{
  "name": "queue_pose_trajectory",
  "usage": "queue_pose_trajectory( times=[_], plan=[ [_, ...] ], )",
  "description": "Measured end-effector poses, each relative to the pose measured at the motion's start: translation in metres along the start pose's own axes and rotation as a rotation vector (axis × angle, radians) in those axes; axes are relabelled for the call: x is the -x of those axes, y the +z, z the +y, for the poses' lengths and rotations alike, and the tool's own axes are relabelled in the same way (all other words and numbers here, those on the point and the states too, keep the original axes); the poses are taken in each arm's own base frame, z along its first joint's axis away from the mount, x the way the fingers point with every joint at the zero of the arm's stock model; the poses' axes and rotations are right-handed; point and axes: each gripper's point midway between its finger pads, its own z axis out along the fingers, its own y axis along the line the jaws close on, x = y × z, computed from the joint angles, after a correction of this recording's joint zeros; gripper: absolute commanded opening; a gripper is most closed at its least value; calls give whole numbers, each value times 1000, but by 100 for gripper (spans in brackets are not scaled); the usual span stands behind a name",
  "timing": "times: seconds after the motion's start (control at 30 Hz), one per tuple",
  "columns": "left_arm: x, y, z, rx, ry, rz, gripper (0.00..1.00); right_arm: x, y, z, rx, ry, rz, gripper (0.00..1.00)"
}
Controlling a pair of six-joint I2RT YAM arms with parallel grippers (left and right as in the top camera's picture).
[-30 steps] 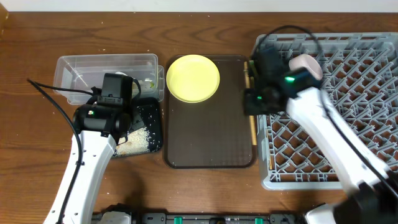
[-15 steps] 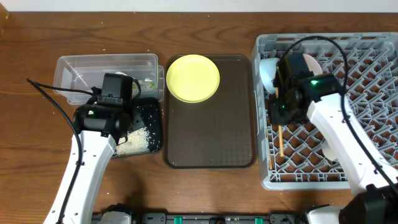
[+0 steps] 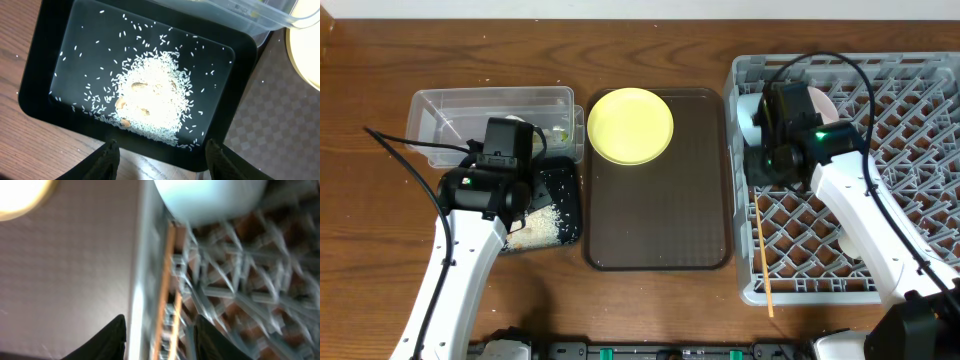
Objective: Sort waste into correct bins and load items into the dishwasher rack
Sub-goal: 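Place the second chopstick in the dish rack with the right gripper, then reach the right gripper to the yellow plate and grasp its edge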
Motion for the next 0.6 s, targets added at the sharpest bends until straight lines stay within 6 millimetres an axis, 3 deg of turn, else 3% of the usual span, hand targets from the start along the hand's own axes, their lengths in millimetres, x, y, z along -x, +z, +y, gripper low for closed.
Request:
queue_pose_trajectory(
  times=[0.17, 0.3, 0.43, 0.6],
  plan=[
    [0, 0, 0, 0, 0, 0, 59, 59, -10, 42, 164, -43, -246, 49],
    [0, 0, 0, 0, 0, 0, 59, 86, -19, 86, 262, -113, -379, 48],
    [0, 0, 0, 0, 0, 0, 59, 80, -1, 112, 300, -158, -347, 44],
    [-1, 0, 0, 1, 1, 2, 59, 61, 30, 125, 298, -185, -250, 40]
  ],
)
